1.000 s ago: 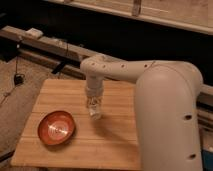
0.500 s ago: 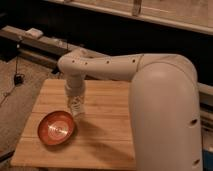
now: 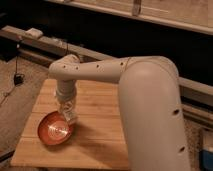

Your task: Place the bottle in the ceramic bowl

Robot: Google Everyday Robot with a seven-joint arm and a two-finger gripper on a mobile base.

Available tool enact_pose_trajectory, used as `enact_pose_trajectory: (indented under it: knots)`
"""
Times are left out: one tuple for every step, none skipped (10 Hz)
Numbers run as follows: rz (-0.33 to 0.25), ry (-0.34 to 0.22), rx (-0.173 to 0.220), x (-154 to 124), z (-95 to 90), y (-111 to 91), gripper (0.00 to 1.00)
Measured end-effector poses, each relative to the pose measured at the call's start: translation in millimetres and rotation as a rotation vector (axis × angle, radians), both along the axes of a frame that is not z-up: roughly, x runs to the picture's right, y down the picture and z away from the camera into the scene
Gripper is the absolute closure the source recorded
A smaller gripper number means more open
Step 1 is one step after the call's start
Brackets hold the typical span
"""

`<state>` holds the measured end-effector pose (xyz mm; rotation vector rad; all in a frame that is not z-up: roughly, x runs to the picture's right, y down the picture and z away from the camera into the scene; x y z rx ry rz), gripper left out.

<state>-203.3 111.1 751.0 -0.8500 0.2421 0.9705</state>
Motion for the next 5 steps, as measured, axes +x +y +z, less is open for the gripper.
enact_pose_trajectory:
  knots:
    - [-0.013,-0.015,-0.009,-4,1.3,7,0.91]
    - [-0.023,-0.03,-0.017,-7,2.0,12,0.8]
    - [-0.038,-0.051,-0.02,-10,0.4,17,0.69]
    - [-0.057,-0.074,-0.022,-16,-2.0,21,0.58]
    - [-0.072,-0.089,-0.025,-20,-3.4,25,0.5]
